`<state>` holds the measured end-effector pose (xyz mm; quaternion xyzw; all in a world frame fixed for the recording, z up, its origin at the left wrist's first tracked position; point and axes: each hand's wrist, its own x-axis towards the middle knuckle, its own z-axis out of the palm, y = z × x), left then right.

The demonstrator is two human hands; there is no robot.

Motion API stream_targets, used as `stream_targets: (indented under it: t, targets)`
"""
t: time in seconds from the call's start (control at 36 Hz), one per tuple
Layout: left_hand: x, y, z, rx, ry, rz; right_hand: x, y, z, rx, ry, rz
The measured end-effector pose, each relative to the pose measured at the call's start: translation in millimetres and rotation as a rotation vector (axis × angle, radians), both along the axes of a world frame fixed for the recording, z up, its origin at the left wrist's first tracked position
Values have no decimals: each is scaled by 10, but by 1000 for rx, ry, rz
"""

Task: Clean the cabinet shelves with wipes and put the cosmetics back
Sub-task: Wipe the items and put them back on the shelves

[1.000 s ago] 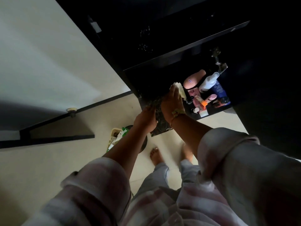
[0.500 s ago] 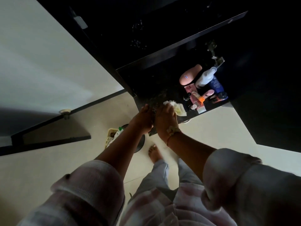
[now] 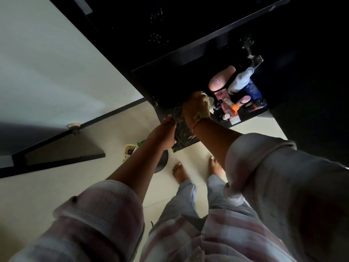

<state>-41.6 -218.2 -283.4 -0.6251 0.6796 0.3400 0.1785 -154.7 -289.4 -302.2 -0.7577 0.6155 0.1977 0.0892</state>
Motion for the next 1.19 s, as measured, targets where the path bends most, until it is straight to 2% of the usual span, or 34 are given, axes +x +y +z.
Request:
stream_targets:
  t: [0.25,0.33,0.39,0.47,0.56,0.69,0.83,0.97,1.19]
  targets:
    - [1,-4,22,29,29,37,-63,696,47,113,80,-24]
    - [11,5,-2,43,16,39,-185,975,157,91,136,118]
    - [16,6,-10,49,13,34,-297,1064,128,91,65,176]
    - [18,-4,-6,53,11,16,-393,1005,104,101,-128,59]
    - [18,-8,7,31,6,-2,-352,799,150,-6,-272,-84]
    - [18,-7,-1,15,16,-5,-233,319,178,-143,-285,-35]
    - [20,-2,-21,11,12,-22,-213,0,80,-64,-243,-44]
    - [29,16,-42,19,13,-28,-205,124,-103,-52,-200,-19]
    - [34,-7,-68,22,-2,-42,-177,333,-244,-11,-253,-100]
